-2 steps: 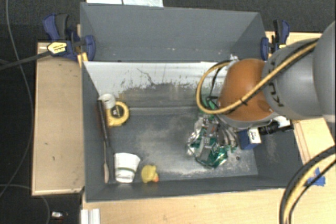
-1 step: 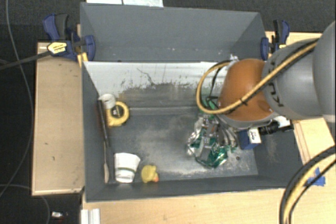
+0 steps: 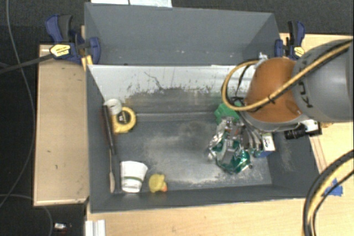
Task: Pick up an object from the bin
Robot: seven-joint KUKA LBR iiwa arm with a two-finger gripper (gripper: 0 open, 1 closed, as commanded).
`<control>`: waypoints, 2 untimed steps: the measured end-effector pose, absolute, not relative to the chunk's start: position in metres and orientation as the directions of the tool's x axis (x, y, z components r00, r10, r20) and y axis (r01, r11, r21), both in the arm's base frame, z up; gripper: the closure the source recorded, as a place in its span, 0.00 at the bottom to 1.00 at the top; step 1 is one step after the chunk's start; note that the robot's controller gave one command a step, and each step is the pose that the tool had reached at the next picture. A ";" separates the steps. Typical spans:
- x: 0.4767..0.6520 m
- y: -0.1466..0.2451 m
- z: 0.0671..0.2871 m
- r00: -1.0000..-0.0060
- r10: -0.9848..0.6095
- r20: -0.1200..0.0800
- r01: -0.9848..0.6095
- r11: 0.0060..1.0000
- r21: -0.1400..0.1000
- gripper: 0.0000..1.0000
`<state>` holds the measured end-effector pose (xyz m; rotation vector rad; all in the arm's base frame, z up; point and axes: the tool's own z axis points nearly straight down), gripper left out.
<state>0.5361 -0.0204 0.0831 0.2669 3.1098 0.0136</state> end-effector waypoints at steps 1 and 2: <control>0.551 -0.037 0.079 -0.976 0.216 -0.018 0.215 0.976 0.013 1.00; 0.559 -0.055 0.076 -0.979 0.203 -0.020 0.203 0.979 0.016 1.00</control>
Offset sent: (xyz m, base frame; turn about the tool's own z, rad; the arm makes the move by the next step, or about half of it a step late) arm 0.0241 -0.0435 -0.0103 0.0312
